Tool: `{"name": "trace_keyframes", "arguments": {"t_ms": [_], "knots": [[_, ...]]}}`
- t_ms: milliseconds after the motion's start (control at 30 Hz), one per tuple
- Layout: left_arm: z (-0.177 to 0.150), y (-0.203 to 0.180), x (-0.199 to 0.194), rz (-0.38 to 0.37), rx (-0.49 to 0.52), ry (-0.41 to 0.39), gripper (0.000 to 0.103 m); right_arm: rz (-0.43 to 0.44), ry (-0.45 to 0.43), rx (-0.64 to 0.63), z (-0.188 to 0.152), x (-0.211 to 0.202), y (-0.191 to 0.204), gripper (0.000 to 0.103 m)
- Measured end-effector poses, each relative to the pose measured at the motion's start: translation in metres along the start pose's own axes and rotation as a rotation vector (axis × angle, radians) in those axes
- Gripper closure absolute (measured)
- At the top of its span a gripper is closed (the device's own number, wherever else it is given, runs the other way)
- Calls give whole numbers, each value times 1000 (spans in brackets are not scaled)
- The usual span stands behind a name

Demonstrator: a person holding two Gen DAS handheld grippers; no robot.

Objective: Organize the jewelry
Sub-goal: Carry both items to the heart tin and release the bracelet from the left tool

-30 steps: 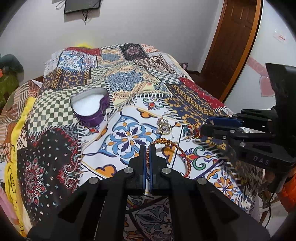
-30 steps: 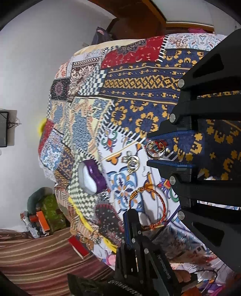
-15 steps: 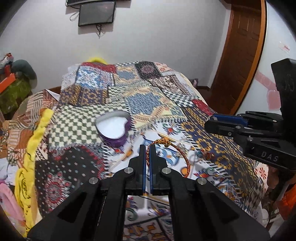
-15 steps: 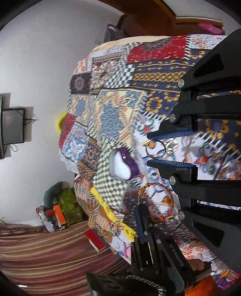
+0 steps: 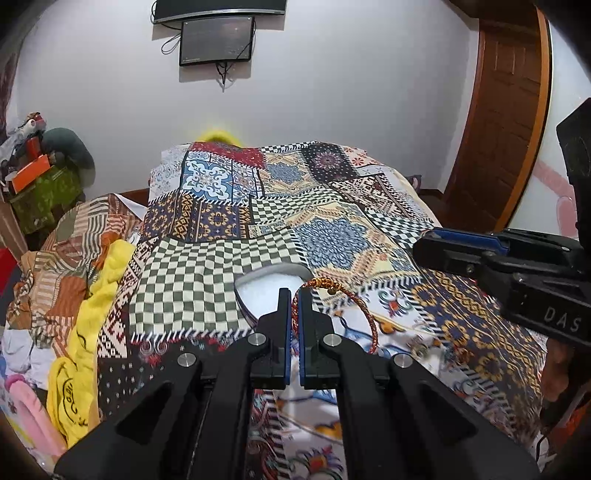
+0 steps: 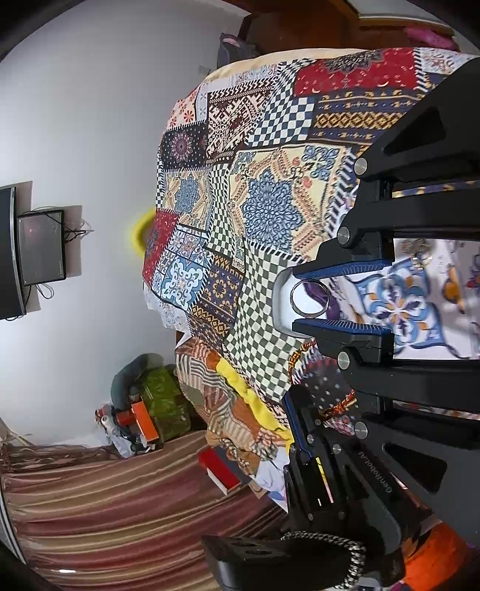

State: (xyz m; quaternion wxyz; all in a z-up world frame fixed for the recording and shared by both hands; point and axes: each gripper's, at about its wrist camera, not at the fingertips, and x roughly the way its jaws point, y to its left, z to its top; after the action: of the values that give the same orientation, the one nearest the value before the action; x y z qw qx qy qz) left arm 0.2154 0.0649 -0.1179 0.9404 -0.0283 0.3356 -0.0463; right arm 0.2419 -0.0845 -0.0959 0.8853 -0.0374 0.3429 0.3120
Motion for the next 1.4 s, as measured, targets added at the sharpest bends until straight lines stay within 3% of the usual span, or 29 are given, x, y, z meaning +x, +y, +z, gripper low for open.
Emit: {"name": "trace_keyframes", "arguments": {"t_ms": [200, 767, 1400], "knots": [[8, 11, 30, 17, -5, 25, 102, -18, 41, -16, 15, 30, -2, 83], [16, 38, 98, 33, 6, 125, 102, 63, 304, -19, 22, 117, -18, 83], [11, 67, 145, -60, -59, 235, 102, 98, 456, -109, 12, 175, -5, 83]]}}
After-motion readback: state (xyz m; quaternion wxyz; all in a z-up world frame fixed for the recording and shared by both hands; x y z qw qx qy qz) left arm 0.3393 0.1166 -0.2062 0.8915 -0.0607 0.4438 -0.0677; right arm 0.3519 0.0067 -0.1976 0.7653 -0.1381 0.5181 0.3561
